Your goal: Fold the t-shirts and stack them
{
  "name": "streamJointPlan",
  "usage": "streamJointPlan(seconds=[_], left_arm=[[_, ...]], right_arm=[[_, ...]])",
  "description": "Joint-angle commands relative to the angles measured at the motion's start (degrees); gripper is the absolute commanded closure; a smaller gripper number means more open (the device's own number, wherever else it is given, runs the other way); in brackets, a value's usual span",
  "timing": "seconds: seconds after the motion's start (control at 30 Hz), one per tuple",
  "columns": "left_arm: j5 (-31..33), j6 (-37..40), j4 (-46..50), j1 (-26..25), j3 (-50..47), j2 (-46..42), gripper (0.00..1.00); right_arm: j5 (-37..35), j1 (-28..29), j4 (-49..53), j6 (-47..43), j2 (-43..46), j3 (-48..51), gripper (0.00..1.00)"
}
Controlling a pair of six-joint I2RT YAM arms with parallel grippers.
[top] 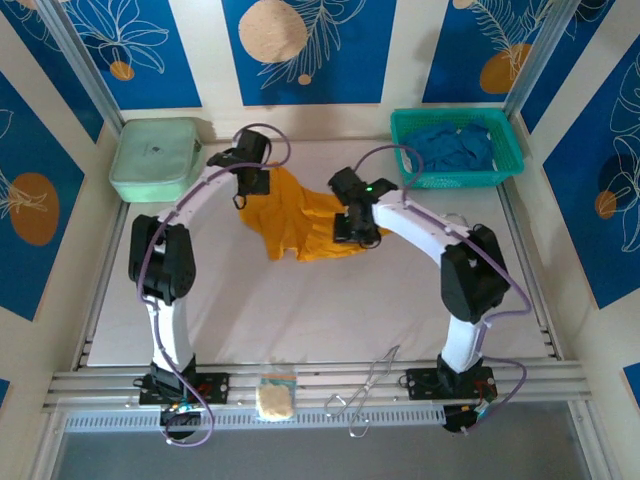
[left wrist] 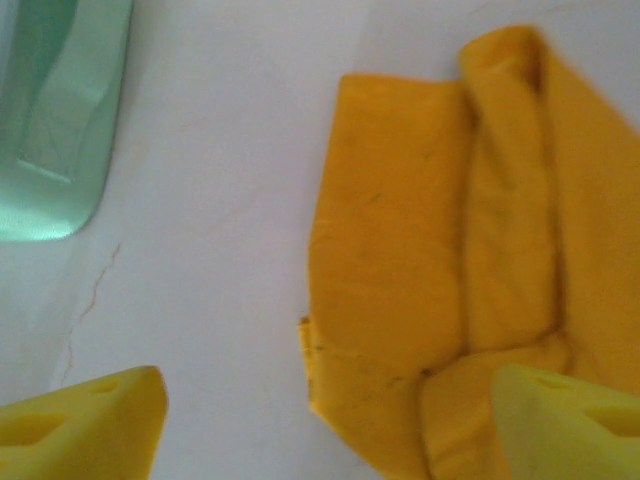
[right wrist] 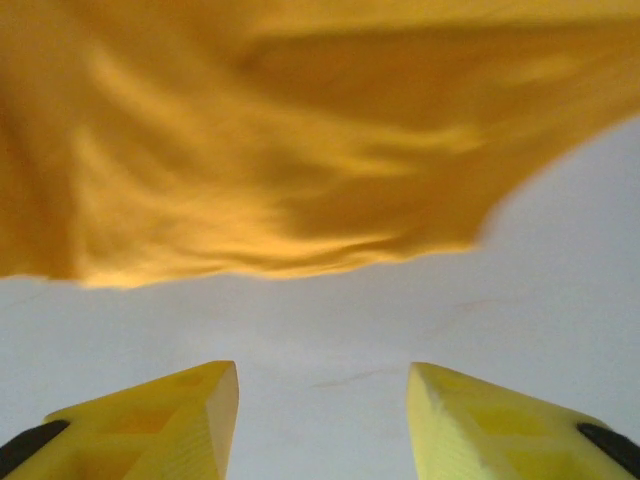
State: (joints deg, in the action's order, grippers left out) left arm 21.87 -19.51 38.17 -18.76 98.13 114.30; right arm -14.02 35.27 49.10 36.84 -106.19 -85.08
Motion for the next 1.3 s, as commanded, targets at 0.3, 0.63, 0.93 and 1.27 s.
streamJointPlan(seconds=[0.3, 0.63, 0.93, 1.27], left_arm=[[-12.26, -6.9, -6.12, 5.57, -8.48, -3.3, 0.21], [-12.82, -6.52, -8.26, 5.96, -18.76, -13.83, 0.21], [-13.95, -6.51, -8.99, 6.13, -23.39, -20.53, 0.21], [-13.17, -5.24, -8.46, 6.28, -26.01, -26.34, 0.21]], right_arm=[[20.17, 7.69, -18.42, 20.33, -13.34, -6.27, 0.43], [11.38, 12.05, -22.92, 30.25, -14.69, -6.28, 0.45], [-1.26, 14.15, -17.3, 34.04, -19.44, -13.18, 0.52], [-11.29, 15.53, -9.14, 33.11, -22.93, -20.88, 0.55]])
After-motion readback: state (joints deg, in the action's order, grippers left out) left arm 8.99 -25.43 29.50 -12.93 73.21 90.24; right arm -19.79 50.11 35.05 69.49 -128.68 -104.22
